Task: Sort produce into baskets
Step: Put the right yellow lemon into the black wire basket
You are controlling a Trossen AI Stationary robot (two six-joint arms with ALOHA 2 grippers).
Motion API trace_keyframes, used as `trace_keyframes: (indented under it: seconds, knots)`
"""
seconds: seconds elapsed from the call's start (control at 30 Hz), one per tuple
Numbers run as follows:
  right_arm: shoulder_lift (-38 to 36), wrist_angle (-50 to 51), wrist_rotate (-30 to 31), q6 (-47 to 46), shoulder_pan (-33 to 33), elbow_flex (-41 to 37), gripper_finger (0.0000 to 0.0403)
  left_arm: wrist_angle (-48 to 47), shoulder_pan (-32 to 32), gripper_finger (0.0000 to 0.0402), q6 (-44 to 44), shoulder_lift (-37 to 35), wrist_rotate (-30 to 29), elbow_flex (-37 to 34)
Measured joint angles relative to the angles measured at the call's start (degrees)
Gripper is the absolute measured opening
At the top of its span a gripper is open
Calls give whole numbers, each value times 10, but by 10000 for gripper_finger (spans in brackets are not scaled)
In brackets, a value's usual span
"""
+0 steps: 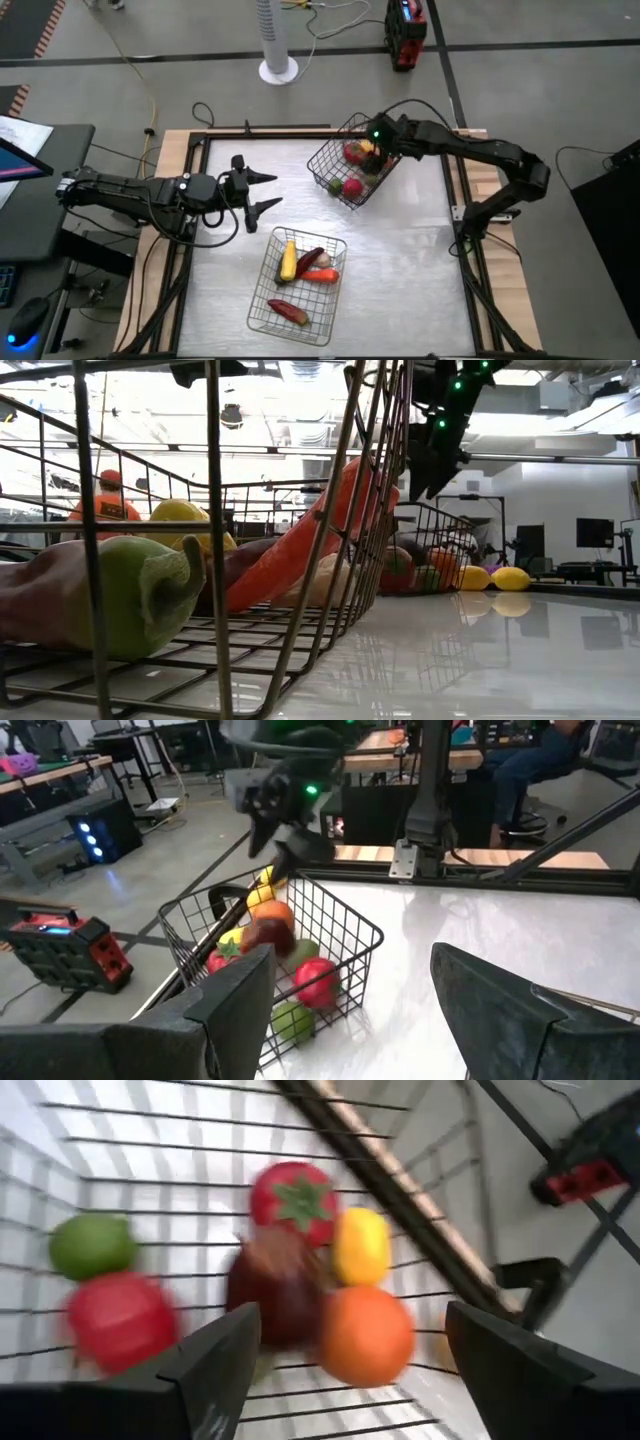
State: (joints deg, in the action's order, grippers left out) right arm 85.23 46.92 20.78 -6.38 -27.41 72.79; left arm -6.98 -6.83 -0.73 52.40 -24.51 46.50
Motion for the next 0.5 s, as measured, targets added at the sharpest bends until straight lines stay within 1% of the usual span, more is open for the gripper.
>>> trace_keyframes:
  seconds: [0.1, 0.2, 0.33, 0.5]
  knots:
    - [-10, -3, 0, 9, -51, 0, 353, -1, 0, 256, 0, 0, 0, 0]
    - [-27, -14, 2, 1, -118, 1, 350, -1, 0, 256, 0, 0, 0, 0]
    - [-31, -16, 3, -43, -208, -1, 338, -1, 0, 256, 0, 0, -1, 0]
    - [-23, -38, -7, -83, -283, -41, 327, -1, 0, 256, 0, 0, -2, 0]
